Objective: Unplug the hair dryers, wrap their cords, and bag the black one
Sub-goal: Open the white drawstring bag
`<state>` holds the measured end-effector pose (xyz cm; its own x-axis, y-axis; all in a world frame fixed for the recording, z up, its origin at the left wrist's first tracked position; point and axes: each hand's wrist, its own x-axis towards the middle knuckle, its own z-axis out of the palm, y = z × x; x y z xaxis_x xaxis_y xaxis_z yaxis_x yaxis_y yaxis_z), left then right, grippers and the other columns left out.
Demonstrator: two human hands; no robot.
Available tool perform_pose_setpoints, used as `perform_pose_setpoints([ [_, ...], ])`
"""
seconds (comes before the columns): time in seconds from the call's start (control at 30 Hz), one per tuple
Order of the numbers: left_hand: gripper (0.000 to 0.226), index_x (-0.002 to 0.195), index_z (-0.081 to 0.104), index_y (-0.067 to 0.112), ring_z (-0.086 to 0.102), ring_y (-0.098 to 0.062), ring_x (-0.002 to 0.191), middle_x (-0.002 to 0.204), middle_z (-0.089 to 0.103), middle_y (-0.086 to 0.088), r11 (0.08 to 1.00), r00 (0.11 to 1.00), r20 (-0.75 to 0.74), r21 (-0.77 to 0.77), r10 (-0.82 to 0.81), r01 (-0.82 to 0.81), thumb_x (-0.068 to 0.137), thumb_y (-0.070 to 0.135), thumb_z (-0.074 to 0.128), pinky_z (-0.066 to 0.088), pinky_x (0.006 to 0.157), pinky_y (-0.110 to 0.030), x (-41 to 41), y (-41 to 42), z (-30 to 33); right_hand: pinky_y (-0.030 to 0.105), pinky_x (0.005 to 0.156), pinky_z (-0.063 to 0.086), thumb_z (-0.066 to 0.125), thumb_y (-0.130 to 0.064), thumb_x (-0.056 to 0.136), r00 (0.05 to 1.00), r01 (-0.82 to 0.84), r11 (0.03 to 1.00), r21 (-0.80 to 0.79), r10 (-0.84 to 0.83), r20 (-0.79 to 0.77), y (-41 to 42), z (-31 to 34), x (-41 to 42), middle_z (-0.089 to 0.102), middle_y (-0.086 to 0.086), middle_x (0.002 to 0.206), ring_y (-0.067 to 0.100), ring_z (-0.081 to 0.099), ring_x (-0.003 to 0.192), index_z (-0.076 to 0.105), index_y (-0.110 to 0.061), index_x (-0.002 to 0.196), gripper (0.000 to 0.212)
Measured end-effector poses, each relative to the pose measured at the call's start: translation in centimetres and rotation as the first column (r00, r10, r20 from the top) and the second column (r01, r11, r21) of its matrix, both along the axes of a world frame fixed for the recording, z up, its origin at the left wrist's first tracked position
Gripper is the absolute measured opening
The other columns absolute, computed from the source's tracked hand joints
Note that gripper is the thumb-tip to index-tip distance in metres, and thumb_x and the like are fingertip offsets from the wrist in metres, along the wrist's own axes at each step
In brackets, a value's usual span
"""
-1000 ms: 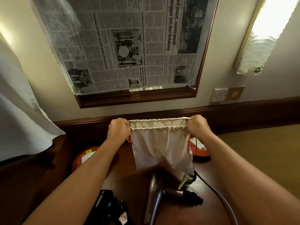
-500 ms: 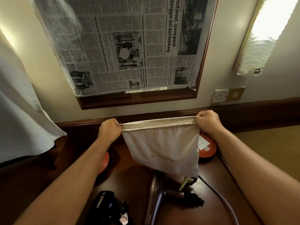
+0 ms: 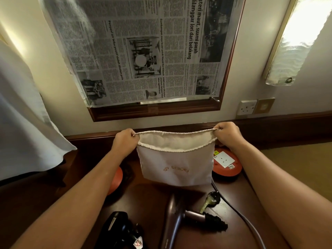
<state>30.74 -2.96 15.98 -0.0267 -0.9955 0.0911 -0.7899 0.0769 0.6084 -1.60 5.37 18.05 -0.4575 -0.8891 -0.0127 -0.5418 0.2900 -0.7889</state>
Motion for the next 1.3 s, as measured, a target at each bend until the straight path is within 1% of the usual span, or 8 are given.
perform_pose_setpoints([
  [0.17, 0.041, 0.121, 0.055, 0.026, 0.046, -0.028, 0.12, 0.121, 0.055, -0.001, 0.977, 0.945, 0.252, 0.067, -0.211, 0.2, 0.085, 0.045, 0.062, 0.04, 0.1, -0.047, -1.8, 0.4, -0.1, 0.016, 0.04, 0.041, 0.055, -0.004, 0.086, 0.993, -0.116, 0.993, -0.037, 0.115, -0.018, -0.6, 0.8, 2.1, 0.066, 0.008, 0.075, 0.016, 0.059, 0.06, 0.07, -0.01, 0.081, 0.017],
  [0.33, 0.046, 0.119, 0.057, 0.019, 0.056, -0.025, 0.107, 0.116, 0.058, -0.006, 0.868, 0.832, 0.282, 0.001, -0.477, 0.497, 0.086, 0.051, 0.059, 0.047, 0.092, -0.042, -8.9, 2.6, -0.8, 0.023, 0.055, 0.046, 0.055, -0.003, 0.076, 0.973, -0.221, 0.973, -0.072, 0.215, -0.083, -1.5, 0.8, 5.6, 0.065, 0.005, 0.067, 0.015, 0.058, 0.059, 0.071, -0.013, 0.071, 0.02],
  [0.7, 0.033, 0.067, 0.059, 0.007, 0.06, -0.03, 0.067, 0.063, 0.061, -0.006, 0.953, 0.975, -0.084, -0.243, -0.207, 0.182, 0.08, 0.033, 0.044, 0.045, 0.059, -0.032, -9.6, 2.7, -0.1, 0.021, 0.052, 0.027, 0.056, -0.005, 0.085, 0.925, -0.197, 0.98, -0.039, 0.173, -0.339, 0.2, -1.0, 5.5, 0.046, -0.002, 0.076, 0.013, 0.043, 0.067, 0.051, -0.015, 0.078, 0.013],
  [0.9, 0.029, 0.06, 0.057, 0.01, 0.062, -0.036, 0.086, 0.075, 0.062, -0.012, 0.988, 0.978, -0.147, -0.014, 0.148, -0.151, 0.086, 0.021, 0.051, 0.039, 0.067, -0.03, -3.3, -0.3, 0.4, 0.027, 0.061, 0.037, 0.045, 0.004, 0.08, 0.953, -0.071, 0.993, -0.097, 0.039, -0.301, 0.2, -1.5, 3.1, 0.061, 0.01, 0.084, 0.026, 0.054, 0.077, 0.064, -0.005, 0.081, 0.021],
  [0.97, 0.017, 0.081, 0.069, 0.012, 0.06, -0.035, 0.099, 0.094, 0.067, -0.015, 0.99, 0.99, -0.112, 0.118, 0.085, -0.072, 0.084, 0.02, 0.054, 0.044, 0.077, -0.031, -2.4, -0.3, 0.1, 0.029, 0.063, 0.042, 0.045, 0.006, 0.079, 0.959, -0.085, 0.99, -0.108, 0.052, -0.279, -0.3, -1.1, 3.1, 0.064, 0.011, 0.084, 0.027, 0.058, 0.08, 0.068, -0.005, 0.081, 0.026],
  [1.1, 0.055, 0.135, 0.047, 0.019, 0.034, -0.033, 0.131, 0.139, 0.041, -0.012, 0.958, 0.963, -0.004, 0.097, -0.271, 0.27, 0.082, 0.031, 0.062, 0.031, 0.109, -0.04, -4.5, 2.2, -0.2, 0.026, 0.06, 0.044, 0.046, 0.004, 0.082, 0.953, -0.2, 0.978, -0.063, 0.179, -0.246, -1.4, -0.3, 4.9, 0.065, 0.008, 0.082, 0.023, 0.059, 0.078, 0.07, -0.008, 0.083, 0.027],
  [1.2, 0.075, 0.138, 0.039, 0.028, 0.038, -0.028, 0.127, 0.137, 0.042, -0.004, 0.887, 0.841, 0.291, 0.074, -0.456, 0.456, 0.076, 0.064, 0.061, 0.038, 0.103, -0.048, -8.3, 4.8, -1.2, 0.023, 0.055, 0.043, 0.047, 0.002, 0.08, 0.938, -0.252, 0.966, -0.058, 0.229, -0.262, -2.0, -0.1, 6.4, 0.066, 0.007, 0.08, 0.022, 0.06, 0.076, 0.07, -0.007, 0.08, 0.024],
  [1.3, 0.043, 0.117, 0.052, 0.022, 0.058, -0.023, 0.102, 0.11, 0.059, 0.0, 0.918, 0.869, 0.31, 0.028, -0.385, 0.396, 0.087, 0.053, 0.056, 0.05, 0.084, -0.043, -10.1, 5.7, -2.6, 0.02, 0.05, 0.041, 0.047, 0.002, 0.079, 0.922, -0.274, 0.961, -0.026, 0.255, -0.292, -2.2, -0.1, 7.0, 0.064, 0.006, 0.077, 0.022, 0.059, 0.073, 0.066, -0.01, 0.075, 0.023],
])
